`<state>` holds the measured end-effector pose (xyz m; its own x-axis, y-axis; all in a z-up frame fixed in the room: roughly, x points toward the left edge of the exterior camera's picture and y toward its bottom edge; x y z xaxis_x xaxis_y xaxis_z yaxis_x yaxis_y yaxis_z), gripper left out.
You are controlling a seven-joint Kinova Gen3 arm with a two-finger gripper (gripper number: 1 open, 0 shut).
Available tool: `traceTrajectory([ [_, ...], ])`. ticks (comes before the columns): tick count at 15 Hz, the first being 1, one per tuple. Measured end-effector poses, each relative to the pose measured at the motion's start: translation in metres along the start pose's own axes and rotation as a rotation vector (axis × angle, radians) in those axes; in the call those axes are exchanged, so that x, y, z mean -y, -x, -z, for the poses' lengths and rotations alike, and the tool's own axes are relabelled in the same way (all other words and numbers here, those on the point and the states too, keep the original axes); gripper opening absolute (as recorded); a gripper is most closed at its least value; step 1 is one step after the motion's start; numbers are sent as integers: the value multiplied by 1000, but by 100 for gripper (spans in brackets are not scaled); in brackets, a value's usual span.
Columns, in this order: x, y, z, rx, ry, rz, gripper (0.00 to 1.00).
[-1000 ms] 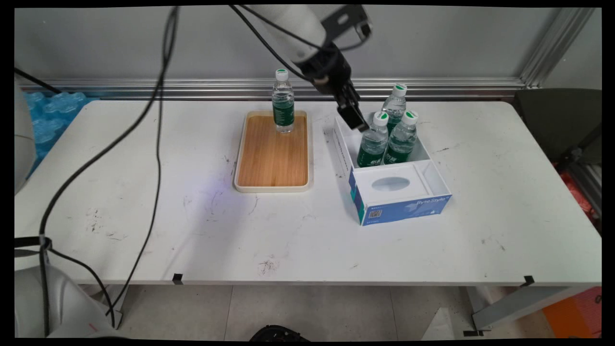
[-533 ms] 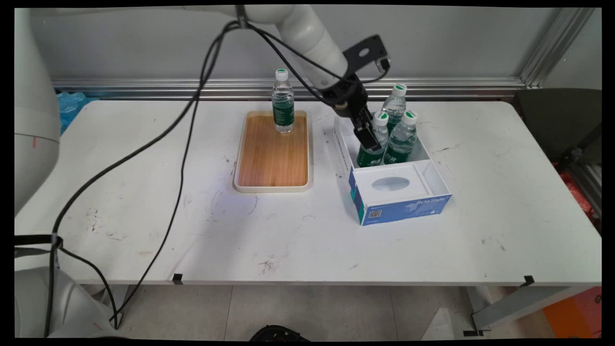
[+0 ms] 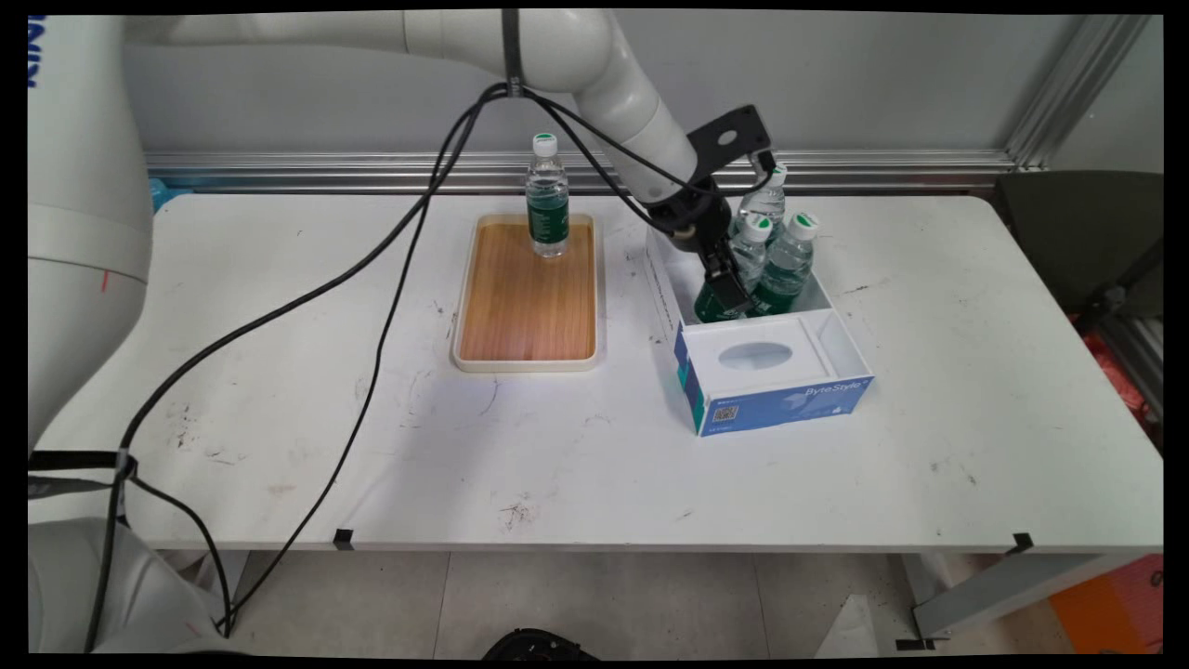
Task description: Pick up the green bottle from the white box, then place the picked object on the tray
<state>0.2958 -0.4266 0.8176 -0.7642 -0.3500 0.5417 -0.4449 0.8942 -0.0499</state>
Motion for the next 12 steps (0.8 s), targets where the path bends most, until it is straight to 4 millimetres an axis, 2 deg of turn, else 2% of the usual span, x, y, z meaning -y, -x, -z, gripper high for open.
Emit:
traceTrajectory([
  [3,0,-1,-9,-2,-4,5,100],
  [4,0,-1,-10,-3,-5,7,0],
  [9,-1,-1,-13,-7,-12,21,0],
  [12,-2,0,-8,-14,-18,26,0],
])
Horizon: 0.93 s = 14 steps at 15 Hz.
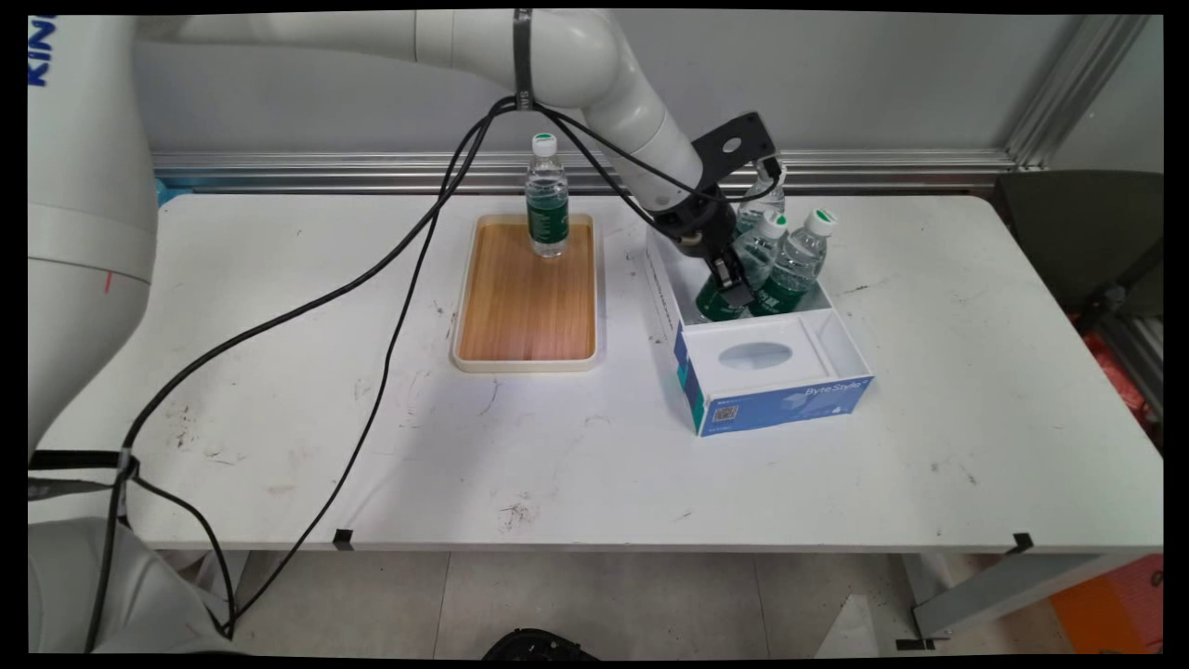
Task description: Place the picked object on the tray
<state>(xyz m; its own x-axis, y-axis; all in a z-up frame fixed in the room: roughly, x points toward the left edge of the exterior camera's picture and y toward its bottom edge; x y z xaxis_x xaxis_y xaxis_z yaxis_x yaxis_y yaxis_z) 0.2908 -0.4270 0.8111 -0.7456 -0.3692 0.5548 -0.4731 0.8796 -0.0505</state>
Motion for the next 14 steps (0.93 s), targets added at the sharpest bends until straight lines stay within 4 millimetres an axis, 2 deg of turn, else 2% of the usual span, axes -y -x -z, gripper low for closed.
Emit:
traceTrajectory([
  [5,0,-1,25,-31,-16,16,0],
  [11,-3,-7,84,-95,-37,42,0],
  [14,-4,-4,125,-130,-56,59,0],
])
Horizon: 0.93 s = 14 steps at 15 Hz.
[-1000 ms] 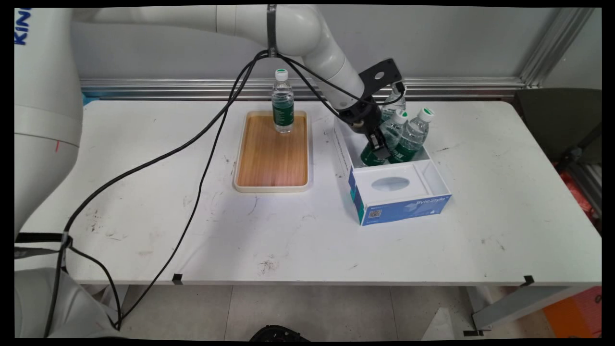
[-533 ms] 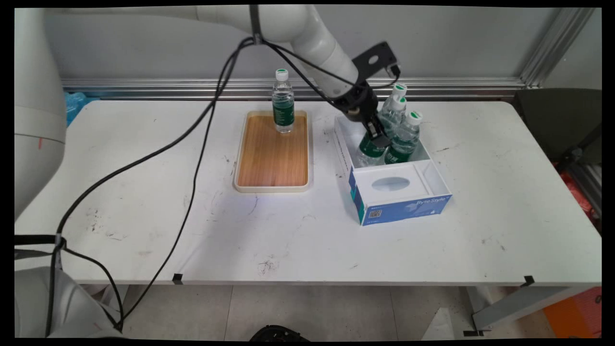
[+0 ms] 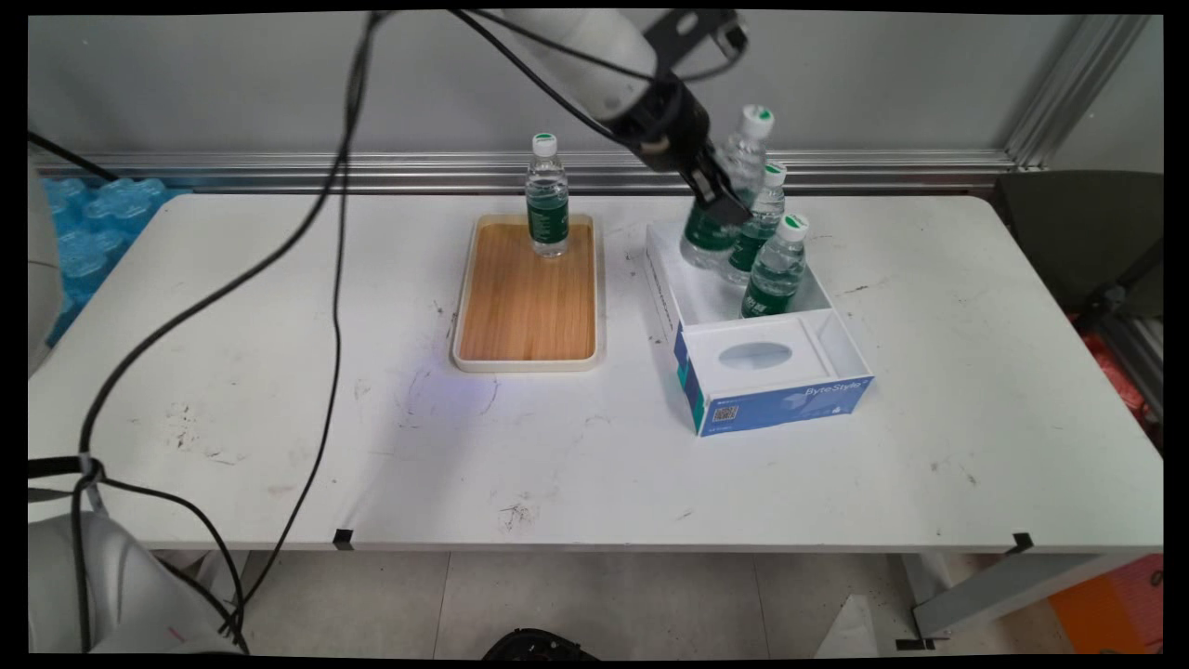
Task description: Place the picked object on the tray
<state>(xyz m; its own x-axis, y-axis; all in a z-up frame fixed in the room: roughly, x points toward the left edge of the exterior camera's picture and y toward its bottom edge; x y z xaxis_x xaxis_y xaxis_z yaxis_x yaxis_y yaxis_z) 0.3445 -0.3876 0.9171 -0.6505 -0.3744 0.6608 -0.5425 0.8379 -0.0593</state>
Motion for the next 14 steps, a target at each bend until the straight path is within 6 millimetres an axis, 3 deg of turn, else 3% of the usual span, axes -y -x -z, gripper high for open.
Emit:
traceTrajectory([
  [4,5,14,52,-28,-31,30,0],
  [8,13,41,93,-48,-71,71,0],
  [14,16,91,115,-60,-115,120,0],
])
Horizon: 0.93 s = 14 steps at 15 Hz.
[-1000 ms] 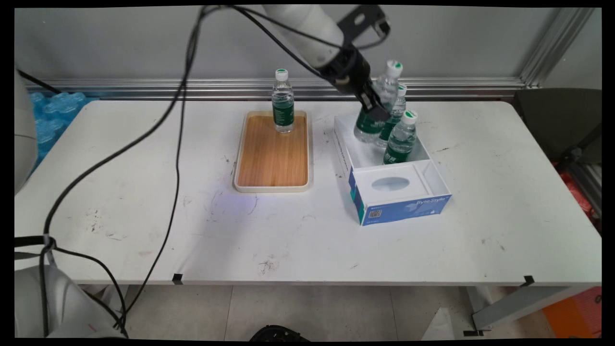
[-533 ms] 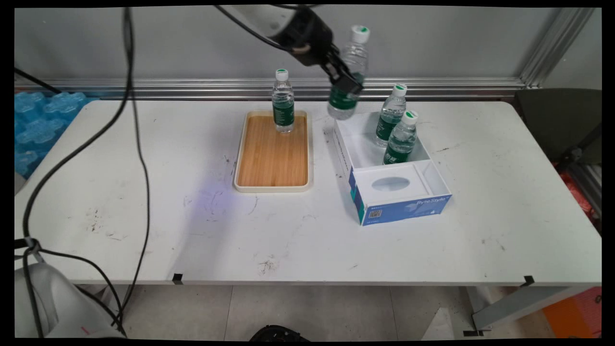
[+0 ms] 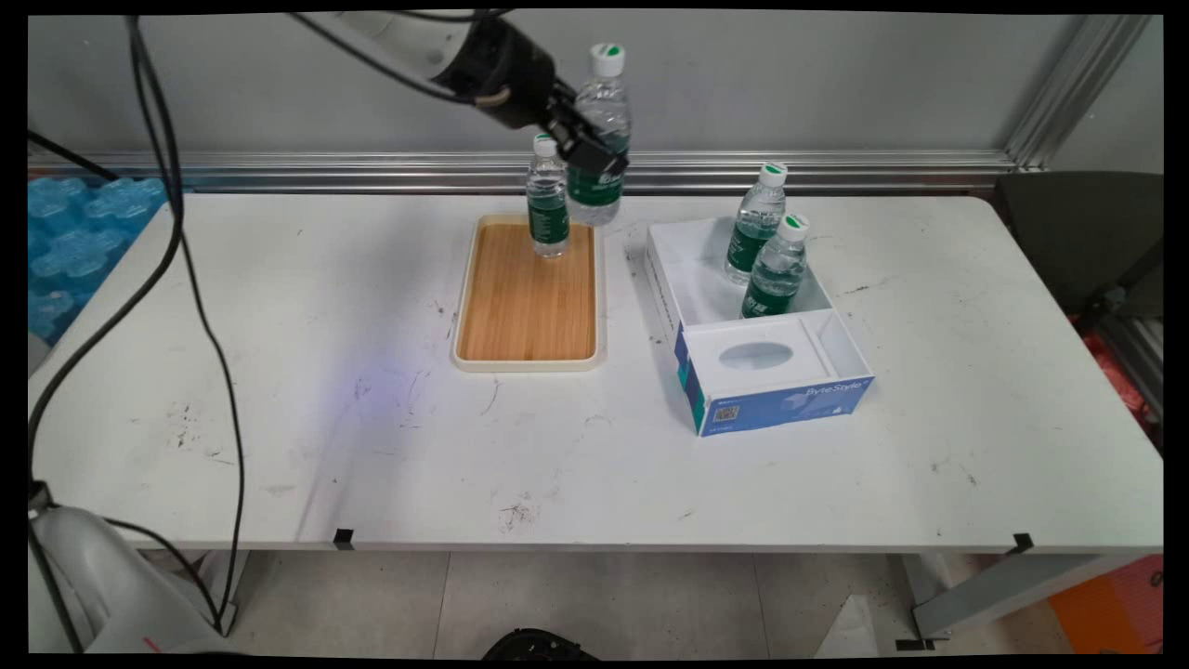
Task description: Place the picked object on the tray
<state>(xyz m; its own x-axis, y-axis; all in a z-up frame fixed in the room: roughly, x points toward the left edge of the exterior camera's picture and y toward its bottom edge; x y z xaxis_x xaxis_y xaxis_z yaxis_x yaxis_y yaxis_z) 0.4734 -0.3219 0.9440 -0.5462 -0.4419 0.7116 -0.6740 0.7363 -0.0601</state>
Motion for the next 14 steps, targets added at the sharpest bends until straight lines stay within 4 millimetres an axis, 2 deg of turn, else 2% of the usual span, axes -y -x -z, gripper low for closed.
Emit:
traceTrajectory([
  [6,7,48,-10,-1,-18,37,0],
  [14,14,90,-34,10,-18,55,0],
])
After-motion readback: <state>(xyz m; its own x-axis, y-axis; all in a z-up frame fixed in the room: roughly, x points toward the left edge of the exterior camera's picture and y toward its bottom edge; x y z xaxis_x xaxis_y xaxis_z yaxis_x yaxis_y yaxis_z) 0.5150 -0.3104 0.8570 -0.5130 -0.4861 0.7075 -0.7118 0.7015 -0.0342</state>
